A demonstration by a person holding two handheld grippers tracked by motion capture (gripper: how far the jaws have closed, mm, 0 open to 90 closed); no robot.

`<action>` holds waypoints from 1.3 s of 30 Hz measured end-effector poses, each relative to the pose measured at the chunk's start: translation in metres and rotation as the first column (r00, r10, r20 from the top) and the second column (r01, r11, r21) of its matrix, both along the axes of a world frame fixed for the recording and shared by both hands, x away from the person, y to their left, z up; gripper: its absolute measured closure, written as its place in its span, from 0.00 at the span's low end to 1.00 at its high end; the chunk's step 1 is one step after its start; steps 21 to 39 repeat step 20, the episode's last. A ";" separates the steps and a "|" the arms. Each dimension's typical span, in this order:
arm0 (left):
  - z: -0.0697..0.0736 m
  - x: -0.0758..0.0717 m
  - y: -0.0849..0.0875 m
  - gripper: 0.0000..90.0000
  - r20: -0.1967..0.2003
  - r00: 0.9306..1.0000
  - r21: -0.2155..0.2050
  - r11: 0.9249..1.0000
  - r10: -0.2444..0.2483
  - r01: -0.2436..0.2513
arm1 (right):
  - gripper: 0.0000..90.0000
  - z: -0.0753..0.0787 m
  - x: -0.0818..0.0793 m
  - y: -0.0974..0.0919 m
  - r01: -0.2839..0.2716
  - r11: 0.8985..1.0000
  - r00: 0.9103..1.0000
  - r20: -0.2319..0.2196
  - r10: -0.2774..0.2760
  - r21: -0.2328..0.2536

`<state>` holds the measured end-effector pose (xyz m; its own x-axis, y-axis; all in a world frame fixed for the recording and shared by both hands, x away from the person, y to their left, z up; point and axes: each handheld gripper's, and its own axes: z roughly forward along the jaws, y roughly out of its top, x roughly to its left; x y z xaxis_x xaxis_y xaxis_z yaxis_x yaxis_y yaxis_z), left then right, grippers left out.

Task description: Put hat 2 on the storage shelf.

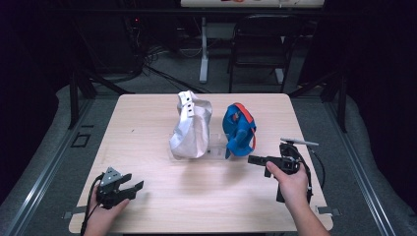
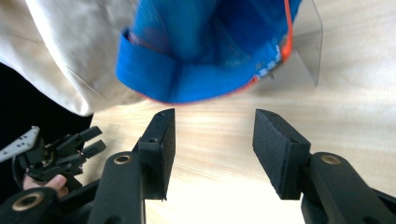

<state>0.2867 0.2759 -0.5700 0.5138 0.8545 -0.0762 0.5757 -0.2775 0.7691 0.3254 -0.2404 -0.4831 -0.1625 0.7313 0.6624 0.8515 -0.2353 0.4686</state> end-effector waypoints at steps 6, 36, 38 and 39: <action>-0.001 0.000 0.000 0.45 -0.004 1.000 0.003 1.000 0.002 -0.002 | 0.55 -0.021 -0.013 0.000 0.018 1.000 1.000 0.021 -0.018 -0.014; -0.001 0.000 -0.002 0.49 -0.025 1.000 0.001 1.000 -0.015 0.015 | 0.55 -0.061 -0.043 -0.002 0.020 0.997 0.996 0.087 -0.013 -0.077; -0.001 0.000 -0.002 0.49 -0.025 1.000 0.001 1.000 -0.015 0.015 | 0.55 -0.061 -0.043 -0.002 0.020 0.997 0.996 0.087 -0.013 -0.077; -0.001 0.000 -0.002 0.49 -0.025 1.000 0.001 1.000 -0.015 0.015 | 0.55 -0.061 -0.043 -0.002 0.020 0.997 0.996 0.087 -0.013 -0.077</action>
